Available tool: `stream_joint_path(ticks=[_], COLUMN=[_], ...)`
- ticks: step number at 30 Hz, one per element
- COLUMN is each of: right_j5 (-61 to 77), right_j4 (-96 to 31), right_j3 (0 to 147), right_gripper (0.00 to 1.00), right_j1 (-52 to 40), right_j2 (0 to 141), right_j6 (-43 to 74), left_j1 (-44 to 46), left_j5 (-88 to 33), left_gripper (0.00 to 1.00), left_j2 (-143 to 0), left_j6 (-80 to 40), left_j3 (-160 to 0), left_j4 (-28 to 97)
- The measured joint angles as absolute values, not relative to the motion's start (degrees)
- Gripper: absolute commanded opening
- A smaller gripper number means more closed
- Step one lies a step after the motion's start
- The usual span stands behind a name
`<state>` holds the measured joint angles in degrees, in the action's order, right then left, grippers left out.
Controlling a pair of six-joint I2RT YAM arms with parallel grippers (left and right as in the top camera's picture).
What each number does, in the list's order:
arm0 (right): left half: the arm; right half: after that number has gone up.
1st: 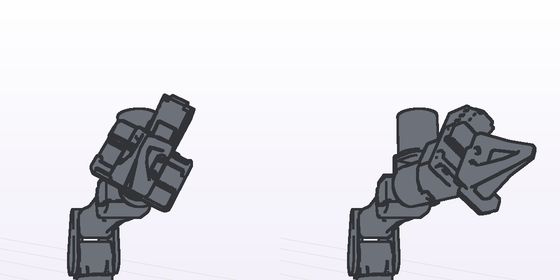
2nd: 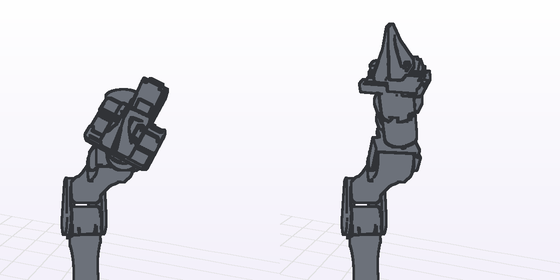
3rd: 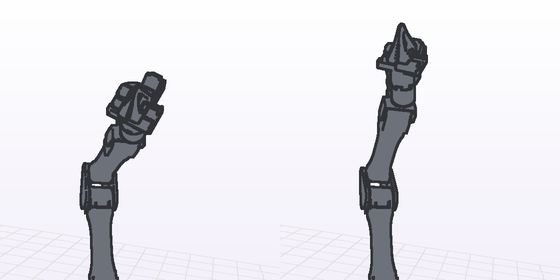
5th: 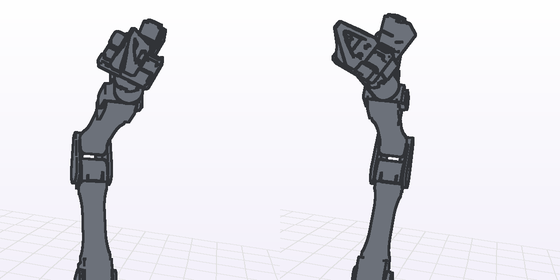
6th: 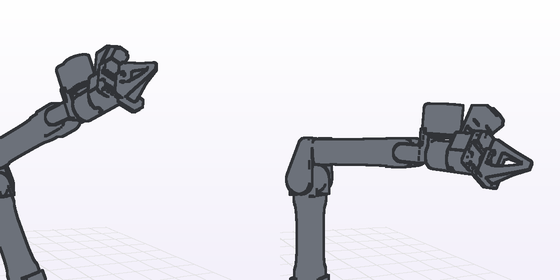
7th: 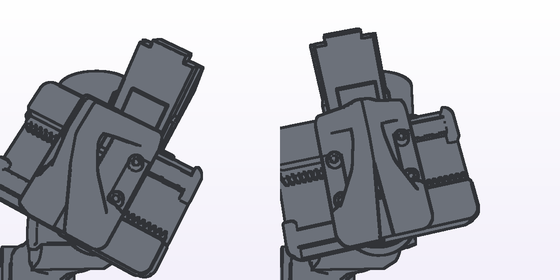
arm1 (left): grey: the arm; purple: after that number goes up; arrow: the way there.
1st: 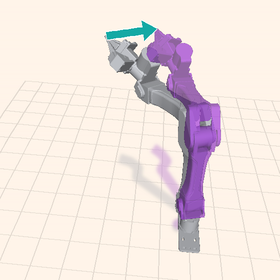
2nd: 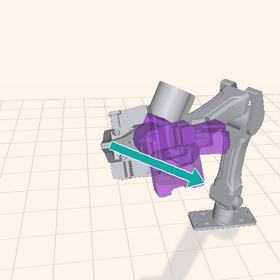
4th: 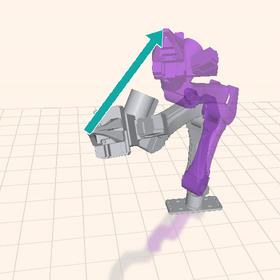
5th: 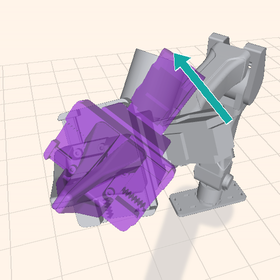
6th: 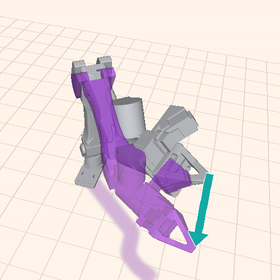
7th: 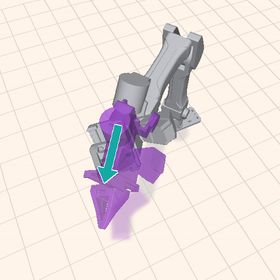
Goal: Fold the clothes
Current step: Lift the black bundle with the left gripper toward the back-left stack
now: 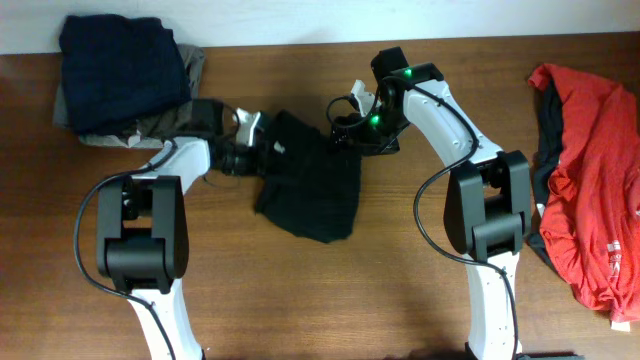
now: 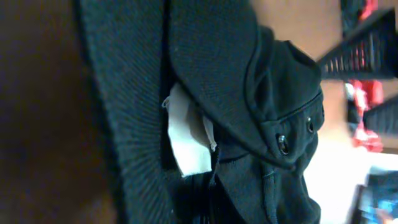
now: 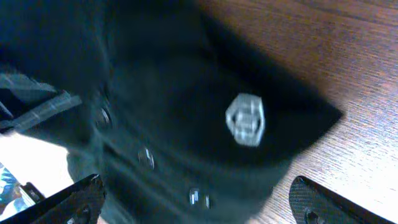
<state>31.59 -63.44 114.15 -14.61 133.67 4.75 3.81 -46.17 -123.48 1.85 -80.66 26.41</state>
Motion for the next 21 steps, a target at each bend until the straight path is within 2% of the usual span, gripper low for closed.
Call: stream_joint_path(ticks=[10,21], right_j5=[27.7,25.5], right_j4=[-67.4,-70.3], right_j3=[114.1,114.1], right_gripper=[0.99,0.99], right_j1=[-14.6,-13.4], right_j2=[133.7,133.7], right_j6=[4.7,4.7], left_j1=[3.8,3.7], left_j5=[-31.5,-18.6], left_gripper=[0.0,0.0], left_j2=[-123.5,-123.6], left_j6=[10.0,16.3], left_j3=[-94.0,-95.3], left_j4=[26.2,19.0])
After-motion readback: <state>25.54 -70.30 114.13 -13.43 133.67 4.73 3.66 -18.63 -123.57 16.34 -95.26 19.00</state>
